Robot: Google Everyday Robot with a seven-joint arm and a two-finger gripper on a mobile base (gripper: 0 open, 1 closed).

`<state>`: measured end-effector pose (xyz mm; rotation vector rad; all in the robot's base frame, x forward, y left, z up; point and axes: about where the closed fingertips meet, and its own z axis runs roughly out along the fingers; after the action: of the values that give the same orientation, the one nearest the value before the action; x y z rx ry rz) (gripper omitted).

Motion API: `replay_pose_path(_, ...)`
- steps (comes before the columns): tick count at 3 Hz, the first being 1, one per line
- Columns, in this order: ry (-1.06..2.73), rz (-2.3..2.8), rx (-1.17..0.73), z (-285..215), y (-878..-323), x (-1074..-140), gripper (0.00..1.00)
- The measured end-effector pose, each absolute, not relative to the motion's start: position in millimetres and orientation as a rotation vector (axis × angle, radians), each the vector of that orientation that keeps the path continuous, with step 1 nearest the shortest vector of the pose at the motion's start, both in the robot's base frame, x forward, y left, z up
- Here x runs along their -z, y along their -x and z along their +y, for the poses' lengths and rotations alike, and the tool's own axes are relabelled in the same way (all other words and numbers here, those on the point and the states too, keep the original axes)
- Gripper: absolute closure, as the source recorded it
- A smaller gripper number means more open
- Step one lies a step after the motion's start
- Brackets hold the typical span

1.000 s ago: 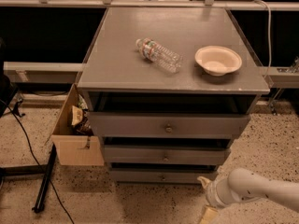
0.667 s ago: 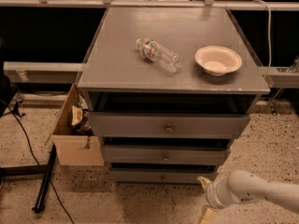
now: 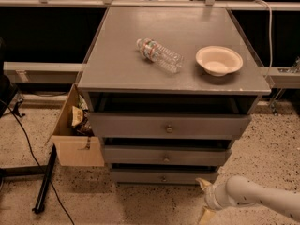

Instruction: Open bottom drawer

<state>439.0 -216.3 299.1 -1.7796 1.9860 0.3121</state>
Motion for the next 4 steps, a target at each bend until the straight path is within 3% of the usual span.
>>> replay_pose_path(4, 1.664, 1.809, -0.375, -200.7, -506.9, -229.7, 0.00)
